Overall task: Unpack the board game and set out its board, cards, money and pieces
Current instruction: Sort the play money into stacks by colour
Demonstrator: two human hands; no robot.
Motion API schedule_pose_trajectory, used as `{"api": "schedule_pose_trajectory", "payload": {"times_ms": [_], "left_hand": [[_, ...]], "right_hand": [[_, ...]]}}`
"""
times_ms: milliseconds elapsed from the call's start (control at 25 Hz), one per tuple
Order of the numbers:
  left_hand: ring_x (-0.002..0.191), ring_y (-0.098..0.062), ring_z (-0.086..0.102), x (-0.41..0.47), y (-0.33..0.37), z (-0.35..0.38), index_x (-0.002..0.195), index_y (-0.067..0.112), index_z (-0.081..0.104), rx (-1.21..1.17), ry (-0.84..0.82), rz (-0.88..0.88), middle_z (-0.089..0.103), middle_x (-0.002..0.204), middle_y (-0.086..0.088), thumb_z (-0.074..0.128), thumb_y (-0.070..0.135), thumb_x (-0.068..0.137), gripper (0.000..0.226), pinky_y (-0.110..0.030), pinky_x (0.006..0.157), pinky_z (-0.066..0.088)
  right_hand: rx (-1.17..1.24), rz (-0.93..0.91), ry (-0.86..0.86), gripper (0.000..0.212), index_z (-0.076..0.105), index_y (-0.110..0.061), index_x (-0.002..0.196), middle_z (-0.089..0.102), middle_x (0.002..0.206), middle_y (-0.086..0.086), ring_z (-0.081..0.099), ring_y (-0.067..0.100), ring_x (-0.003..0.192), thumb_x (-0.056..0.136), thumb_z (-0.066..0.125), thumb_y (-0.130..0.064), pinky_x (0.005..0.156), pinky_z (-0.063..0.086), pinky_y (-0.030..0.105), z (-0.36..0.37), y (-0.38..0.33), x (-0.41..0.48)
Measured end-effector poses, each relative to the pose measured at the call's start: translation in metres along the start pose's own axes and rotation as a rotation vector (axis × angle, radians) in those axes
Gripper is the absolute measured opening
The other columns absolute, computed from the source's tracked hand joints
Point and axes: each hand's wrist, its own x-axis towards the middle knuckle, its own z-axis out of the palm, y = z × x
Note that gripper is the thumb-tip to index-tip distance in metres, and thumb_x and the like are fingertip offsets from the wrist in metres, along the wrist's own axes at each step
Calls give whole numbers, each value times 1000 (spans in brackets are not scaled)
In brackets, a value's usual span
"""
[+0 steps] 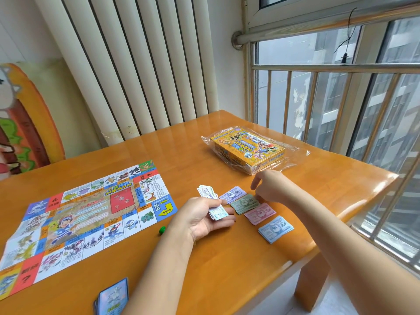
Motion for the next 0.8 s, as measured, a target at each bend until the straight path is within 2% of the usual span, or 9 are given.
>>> {"api": "schedule_pose_trajectory", "payload": {"times_ms": [80, 160, 200, 280, 360, 480, 600, 800], "left_hand": [[81, -44, 62, 0, 0, 0, 99, -11, 51, -18, -21, -16, 59, 94, -33, 38, -1, 98, 16, -52, 78, 52], [85, -46, 61, 0, 1, -1, 99, -11, 50, -35, -32, -23, 59, 95, -34, 38, 0, 98, 17, -53, 80, 50], [87, -46, 61, 1, 0, -1, 100, -12, 50, -41, -35, -24, 58, 96, -34, 37, 0, 98, 17, -53, 82, 48], [93, -48, 60, 2, 0, -2, 101, -12, 50, -50, -39, -26, 58, 97, -35, 37, 0, 98, 18, -53, 84, 46], [102, -50, 57, 2, 0, -2, 101, -12, 50, -63, -48, -25, 57, 98, -35, 37, 0, 98, 18, -53, 85, 46], [109, -52, 54, 3, -1, -1, 103, -12, 51, -89, -64, -30, 57, 100, -36, 37, -1, 98, 18, -49, 78, 53], [99, -48, 57, 4, -2, 0, 103, -11, 51, -107, -79, -40, 57, 100, -35, 37, -1, 98, 18, -42, 60, 58], [98, -47, 58, 4, -2, -1, 103, -10, 52, -123, -93, -51, 58, 101, -35, 38, -1, 98, 18, -41, 59, 57]], "right_hand": [[5, -14, -53, 30, 69, -9, 108, 67, 90, 2, 55, 17, 82, 88, 50, 1, 51, 38, 16, -1, 0, 4], [31, -21, -91, 28, 69, -12, 107, 60, 74, -6, 56, 16, 80, 87, 54, 0, 52, 40, 16, -5, 1, 7], [28, -39, -114, 26, 69, -14, 106, 59, 75, -5, 58, 16, 81, 85, 59, -3, 55, 42, 18, -7, 2, 8], [-38, -111, -180, 25, 67, -20, 106, 64, 92, -2, 61, 18, 87, 82, 68, -12, 68, 49, 26, -11, 4, 10], [-109, -181, -262, 31, 65, -24, 109, 67, 102, -3, 62, 17, 90, 80, 73, -16, 75, 50, 29, -16, 5, 13], [-169, -262, -395, 41, 60, -25, 118, 65, 100, -9, 60, 10, 84, 80, 74, -18, 67, 44, 20, -25, 4, 16], [-238, -312, -464, 45, 57, -26, 122, 65, 108, -6, 59, 11, 85, 80, 74, -19, 64, 43, 18, -28, 0, 19], [-308, -341, -486, 46, 57, -24, 120, 65, 111, -2, 58, 13, 84, 79, 76, -22, 63, 42, 20, -27, -4, 25]]}}
